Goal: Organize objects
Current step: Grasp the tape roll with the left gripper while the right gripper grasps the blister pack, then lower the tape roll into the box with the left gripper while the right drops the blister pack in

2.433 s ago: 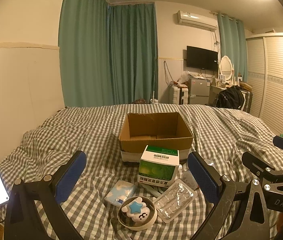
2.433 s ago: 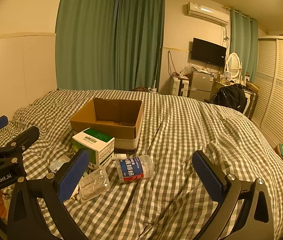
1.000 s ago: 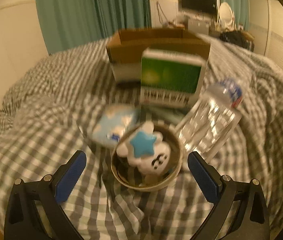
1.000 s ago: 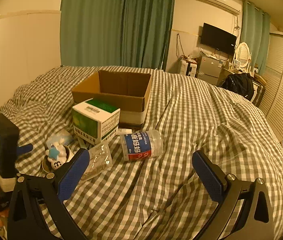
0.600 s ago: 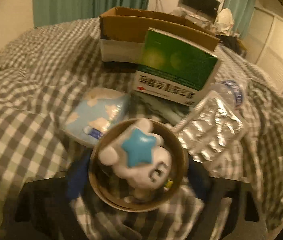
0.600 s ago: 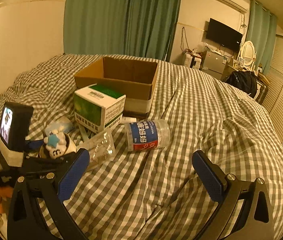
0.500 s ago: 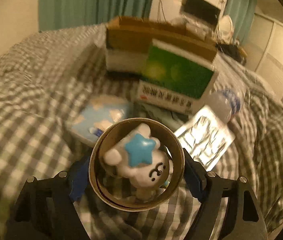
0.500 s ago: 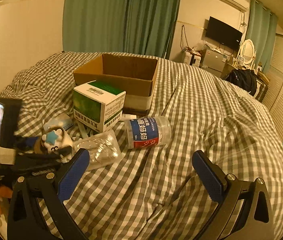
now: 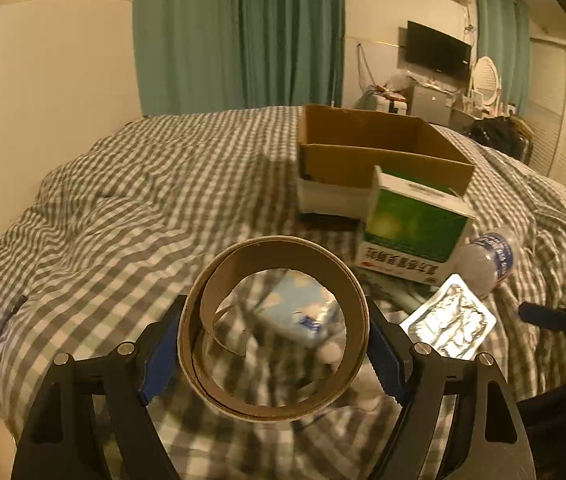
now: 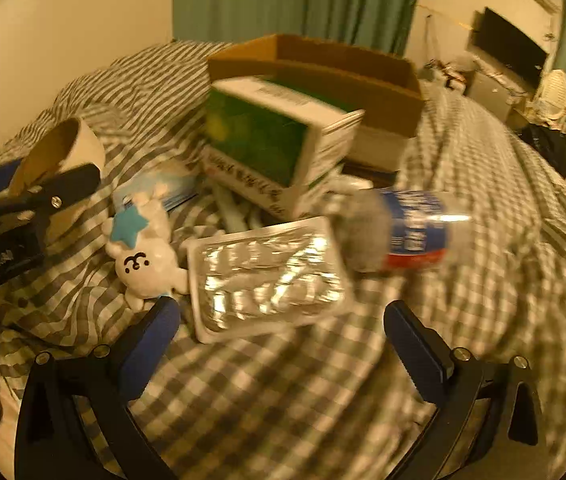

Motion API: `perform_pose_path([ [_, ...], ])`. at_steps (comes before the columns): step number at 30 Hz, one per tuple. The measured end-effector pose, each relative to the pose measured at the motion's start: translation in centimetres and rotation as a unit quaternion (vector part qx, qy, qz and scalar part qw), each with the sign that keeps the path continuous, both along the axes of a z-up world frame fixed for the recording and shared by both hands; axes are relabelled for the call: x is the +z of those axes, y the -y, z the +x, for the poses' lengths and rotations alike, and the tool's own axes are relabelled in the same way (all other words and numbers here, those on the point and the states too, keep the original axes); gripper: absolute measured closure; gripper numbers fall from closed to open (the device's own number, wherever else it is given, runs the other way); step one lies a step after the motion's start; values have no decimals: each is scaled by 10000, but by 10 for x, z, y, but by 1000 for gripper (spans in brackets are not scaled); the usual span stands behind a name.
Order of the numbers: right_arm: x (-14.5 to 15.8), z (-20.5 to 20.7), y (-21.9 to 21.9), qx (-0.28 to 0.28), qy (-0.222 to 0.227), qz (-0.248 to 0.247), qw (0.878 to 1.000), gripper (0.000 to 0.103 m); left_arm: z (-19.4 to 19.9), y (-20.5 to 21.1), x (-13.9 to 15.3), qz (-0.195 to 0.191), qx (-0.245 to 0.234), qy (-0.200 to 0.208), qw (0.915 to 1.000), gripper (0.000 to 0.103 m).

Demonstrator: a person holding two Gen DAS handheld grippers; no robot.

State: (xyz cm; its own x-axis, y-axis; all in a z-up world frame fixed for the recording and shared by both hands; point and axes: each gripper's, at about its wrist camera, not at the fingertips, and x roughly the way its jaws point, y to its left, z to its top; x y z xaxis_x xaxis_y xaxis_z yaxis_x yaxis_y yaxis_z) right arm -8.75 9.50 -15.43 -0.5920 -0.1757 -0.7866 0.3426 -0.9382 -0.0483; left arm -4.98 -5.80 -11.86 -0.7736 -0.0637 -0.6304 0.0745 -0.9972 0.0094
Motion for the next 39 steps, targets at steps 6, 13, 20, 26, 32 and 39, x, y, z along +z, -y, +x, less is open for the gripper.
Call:
perform_pose_path([
  [6,-9,-14,12,153,73,161,9997,5,1,11,-10,118,17,113,9999,20],
  [13,-30,-28,15,108,281,272,9992,5,3,15,-12,218,-14,119,9997,20],
  [20,-2,-15,0,-93,-373,353,9986,23,3,12,-12,160,-59,141,9998,20],
  [26,9,-5,-5,-65,-559,742,9957,82,2,8,-14,85,-80,214,9997,20],
  [32,32,13,-22,-178,-840,686,9939,95,3,0,-9,28,-78,242,9997,20],
  [39,73,22,-45,-240,-1146,120,9930,96,10,-19,19,-93,-104,-21,9999,20],
])
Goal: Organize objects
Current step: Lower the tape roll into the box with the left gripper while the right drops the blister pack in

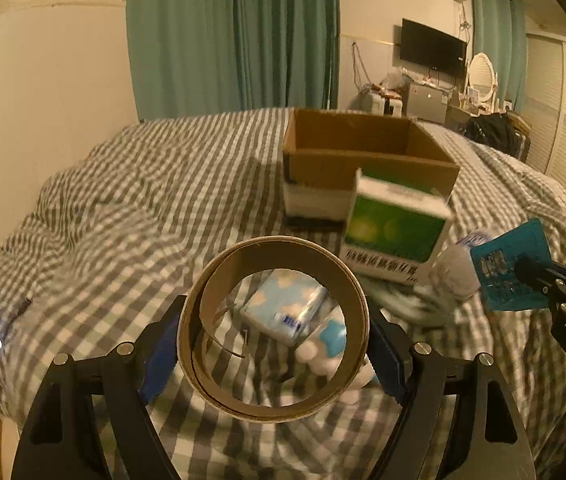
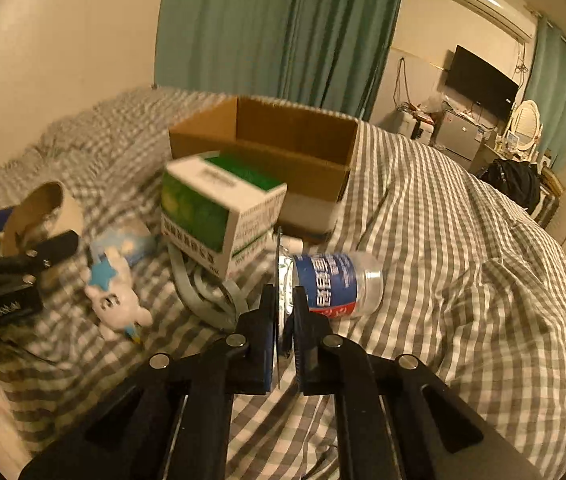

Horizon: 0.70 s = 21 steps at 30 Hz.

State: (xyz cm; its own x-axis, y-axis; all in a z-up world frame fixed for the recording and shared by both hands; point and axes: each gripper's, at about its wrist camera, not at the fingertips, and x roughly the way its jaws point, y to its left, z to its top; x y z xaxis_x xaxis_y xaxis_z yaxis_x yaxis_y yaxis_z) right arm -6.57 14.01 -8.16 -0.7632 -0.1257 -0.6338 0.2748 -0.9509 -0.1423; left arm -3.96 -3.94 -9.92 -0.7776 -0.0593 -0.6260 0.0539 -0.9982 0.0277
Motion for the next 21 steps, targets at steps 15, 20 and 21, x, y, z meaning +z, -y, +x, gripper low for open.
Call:
perform_pose_path([
  [15,139,-46,-18,537,-969,-756,9910,96,-64,-51,116,-497,-521,-990,9925,20],
  [20,158,-87,-16,630,-1050,-766,9895,96,-116,-44,123,-94,-622,-776,9950,20],
  [21,159,-95,-15,650,-1033,-755,9897,96,-131,-42,123,-78,-564,-752,9955,20],
])
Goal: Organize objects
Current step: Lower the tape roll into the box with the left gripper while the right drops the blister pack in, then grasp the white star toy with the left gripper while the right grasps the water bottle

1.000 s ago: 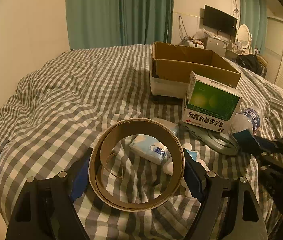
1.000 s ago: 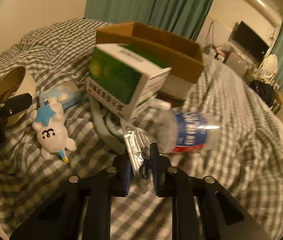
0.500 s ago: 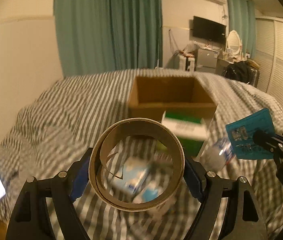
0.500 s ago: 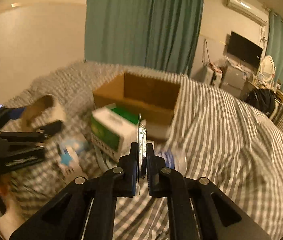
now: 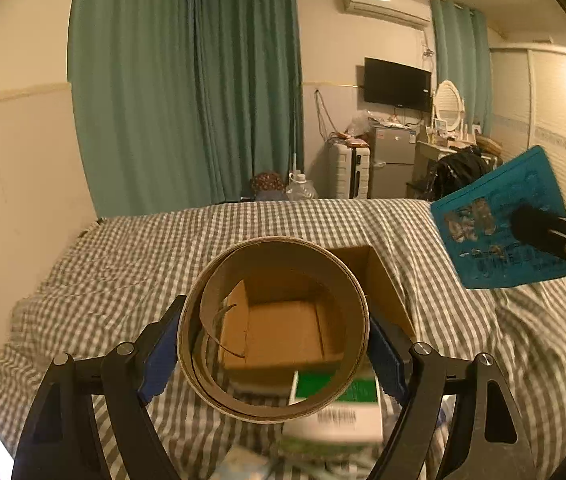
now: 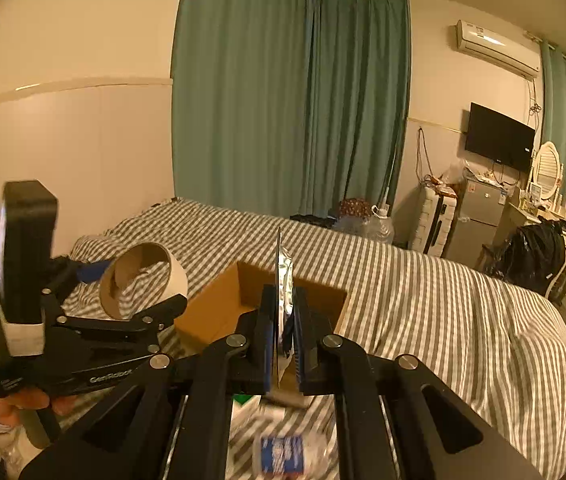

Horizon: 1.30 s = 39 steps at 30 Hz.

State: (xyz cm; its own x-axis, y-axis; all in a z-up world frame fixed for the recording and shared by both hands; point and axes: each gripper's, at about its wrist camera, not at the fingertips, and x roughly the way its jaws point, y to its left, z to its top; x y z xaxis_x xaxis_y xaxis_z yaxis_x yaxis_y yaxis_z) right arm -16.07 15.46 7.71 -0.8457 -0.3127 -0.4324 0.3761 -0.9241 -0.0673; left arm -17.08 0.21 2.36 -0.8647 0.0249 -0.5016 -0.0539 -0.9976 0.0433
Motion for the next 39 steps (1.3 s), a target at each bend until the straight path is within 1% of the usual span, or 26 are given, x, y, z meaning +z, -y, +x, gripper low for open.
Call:
perform_pose_path([
  [3,-7,-39,5,15,96,103,9999,96,-29,-1,-6,-118,110,38,9999,20],
  [7,-34,-87,7,37,372,88,9993,96,-73,-2,-32,-213,124,262,9994,20],
  [10,-66,-127,11,124,744,31,9971,96,-98,-6,-57,-393,33,313,9987,20],
  [12,-85,-148,16,157,906,144,9957,96,-109,-6,-75,-482,-51,376,9981,20],
  [13,-100,-161,20,139,1044,216,9942,96,-115,-5,-85,-502,-61,450,9977,20],
  [15,-119,-177,21,162,1262,172,9917,96,-131,-2,-102,-405,-48,684,9968,20],
  [17,-136,-188,18,213,1400,7,9899,96,-138,2,-110,-266,-56,744,9969,20],
  [19,-147,-194,11,257,1475,-159,9886,95,-142,-1,-112,-211,-161,782,9966,20],
  [21,-152,-194,5,245,1527,-284,9876,95,-141,-2,-115,-330,-191,747,9965,19],
  [24,-146,-191,-8,169,1490,-445,9877,95,-144,-2,-112,-278,-217,756,9965,18],
  [25,-142,-188,-13,138,1449,-494,9881,92,-144,-1,-111,-264,-190,751,9966,16],
  [26,-137,-184,-18,97,1379,-536,9889,87,-143,1,-109,-249,-131,728,9969,8],
  [27,-130,-179,-21,47,1301,-551,9900,66,-139,3,-105,-196,-27,676,9975,2],
  [28,-125,-175,-23,3,1246,-562,9906,47,-137,4,-101,-129,14,643,9978,1],
  [29,-119,-168,-26,-26,1165,-603,9914,40,-135,5,-97,-39,40,621,9981,0],
  [31,-106,-153,-32,-12,1067,-692,9919,39,-127,8,-88,100,102,634,9979,0],
  [33,-95,-143,-36,-19,1008,-698,9924,32,-117,10,-79,110,163,608,9980,0],
  [34,-90,-139,-38,-49,952,-689,9931,29,-111,11,-74,89,194,584,9981,0],
  [36,-80,-127,-42,-83,864,-660,9940,26,-102,11,-67,51,223,522,9984,0],
  [39,-71,-109,-50,-86,858,-677,9940,19,-86,8,-54,-141,236,467,9985,0],
])
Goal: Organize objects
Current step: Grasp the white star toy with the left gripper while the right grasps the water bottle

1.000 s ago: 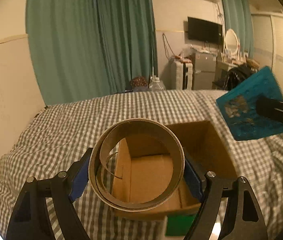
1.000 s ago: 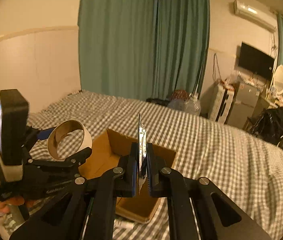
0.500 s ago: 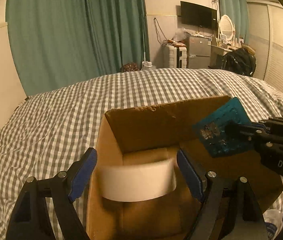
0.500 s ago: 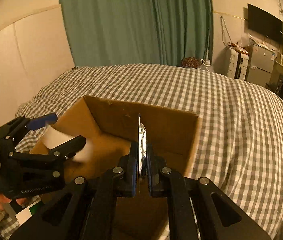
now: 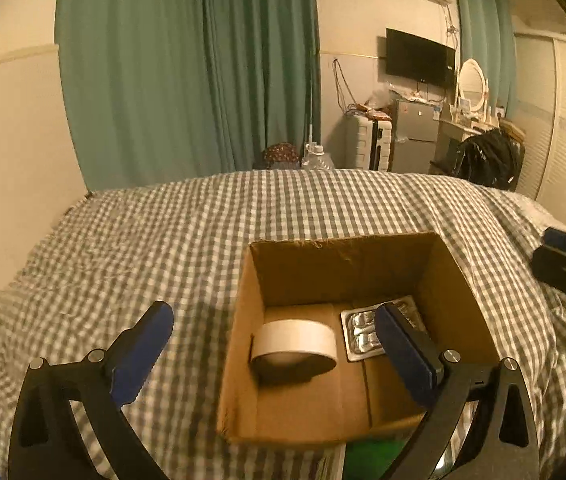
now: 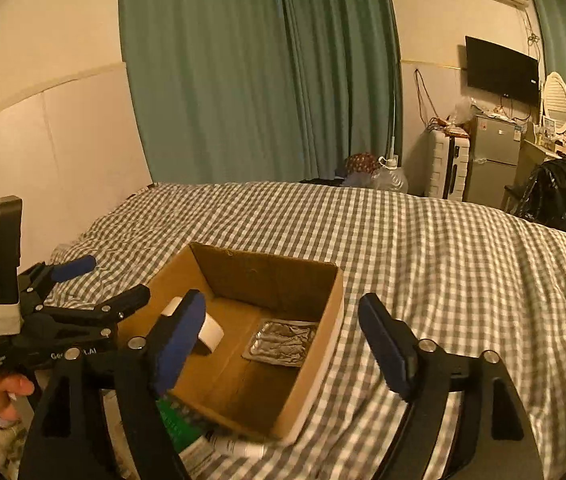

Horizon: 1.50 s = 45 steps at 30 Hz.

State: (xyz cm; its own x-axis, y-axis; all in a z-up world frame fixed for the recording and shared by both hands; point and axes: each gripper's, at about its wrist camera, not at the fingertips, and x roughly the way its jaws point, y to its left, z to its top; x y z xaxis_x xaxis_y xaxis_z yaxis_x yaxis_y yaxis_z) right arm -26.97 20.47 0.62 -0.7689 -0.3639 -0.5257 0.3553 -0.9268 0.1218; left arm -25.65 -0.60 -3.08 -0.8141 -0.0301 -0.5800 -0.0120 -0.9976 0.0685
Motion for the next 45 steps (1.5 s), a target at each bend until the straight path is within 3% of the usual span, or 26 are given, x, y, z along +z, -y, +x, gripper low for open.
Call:
perform_pose_path([
  [6,9,32,-10,22,51,167,9998,10,38,-1,10,-100,221,40,9997,0],
  [12,-7,66,-13,184,157,515,9984,3,83,-6,1,-95,559,68,9984,0],
  [24,-92,93,9,369,488,1312,9895,0,150,-8,-83,3,1077,822,9908,0],
  [27,-106,91,12,417,645,1325,9882,0,160,-6,-99,165,1120,1020,9883,0],
  [36,-131,89,14,333,1036,1261,9860,0,173,-13,-131,86,1085,1227,9865,0],
  [40,-141,89,18,356,1147,1325,9839,0,175,-15,-139,124,988,1274,9868,5],
  [45,-147,93,24,376,1140,1546,9806,0,177,-14,-149,300,870,1496,9845,19],
])
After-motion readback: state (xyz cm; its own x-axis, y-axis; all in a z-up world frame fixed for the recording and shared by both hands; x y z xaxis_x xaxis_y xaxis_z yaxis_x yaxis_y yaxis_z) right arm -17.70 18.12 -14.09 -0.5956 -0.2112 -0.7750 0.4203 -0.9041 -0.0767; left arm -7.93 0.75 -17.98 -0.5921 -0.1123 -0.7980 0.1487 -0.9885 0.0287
